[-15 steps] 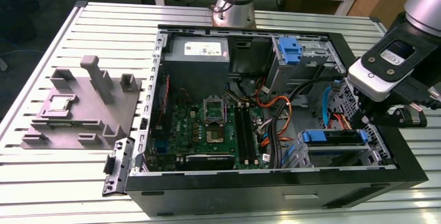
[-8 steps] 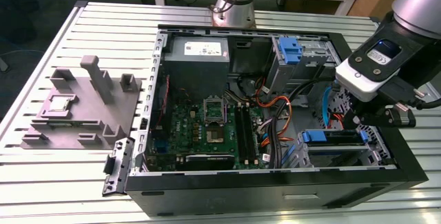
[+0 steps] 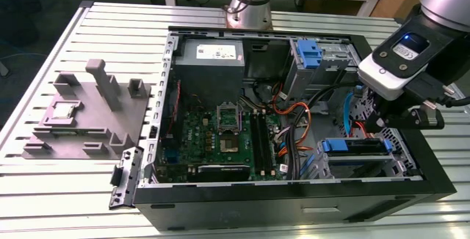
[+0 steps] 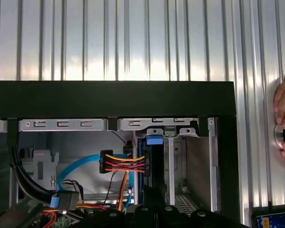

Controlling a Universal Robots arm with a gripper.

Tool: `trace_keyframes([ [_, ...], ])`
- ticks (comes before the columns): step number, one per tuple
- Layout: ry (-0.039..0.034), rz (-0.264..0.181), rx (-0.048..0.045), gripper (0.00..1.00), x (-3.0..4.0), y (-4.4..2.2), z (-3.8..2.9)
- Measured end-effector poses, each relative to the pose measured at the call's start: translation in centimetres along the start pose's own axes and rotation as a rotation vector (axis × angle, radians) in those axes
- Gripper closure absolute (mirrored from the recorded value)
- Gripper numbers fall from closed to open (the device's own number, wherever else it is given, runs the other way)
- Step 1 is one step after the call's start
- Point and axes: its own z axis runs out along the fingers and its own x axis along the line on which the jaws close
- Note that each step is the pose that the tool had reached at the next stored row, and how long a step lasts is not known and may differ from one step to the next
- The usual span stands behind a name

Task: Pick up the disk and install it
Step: 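Insert the second disk wire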

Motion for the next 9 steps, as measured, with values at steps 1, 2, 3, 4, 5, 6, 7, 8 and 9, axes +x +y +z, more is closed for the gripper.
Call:
trace_keyframes([
  [1, 0.0, 0.0, 0.0002, 0.9, 0.02, 0.0, -0.15],
  [2, 0.0002, 0.0, 0.0002, 0.9, 0.07, 0.01, -0.27],
  [3, 0.0002, 0.0, 0.0002, 0.9, 0.11, 0.02, -0.35],
  [4, 0.0001, 0.0, 0.0003, 0.9, 0.13, 0.02, -0.44],
  [5, 0.0003, 0.0, 0.0003, 0.9, 0.16, 0.02, -0.5],
  [6, 0.0003, 0.0, 0.0004, 0.9, 0.21, 0.03, -0.58],
  [7, 0.0002, 0.0, 0.0006, 0.9, 0.24, 0.02, -0.65],
  [8, 0.0001, 0.0, 0.0006, 0.9, 0.26, 0.02, -0.7],
  [9, 0.0001, 0.0, 0.0006, 0.9, 0.26, 0.02, -0.74],
])
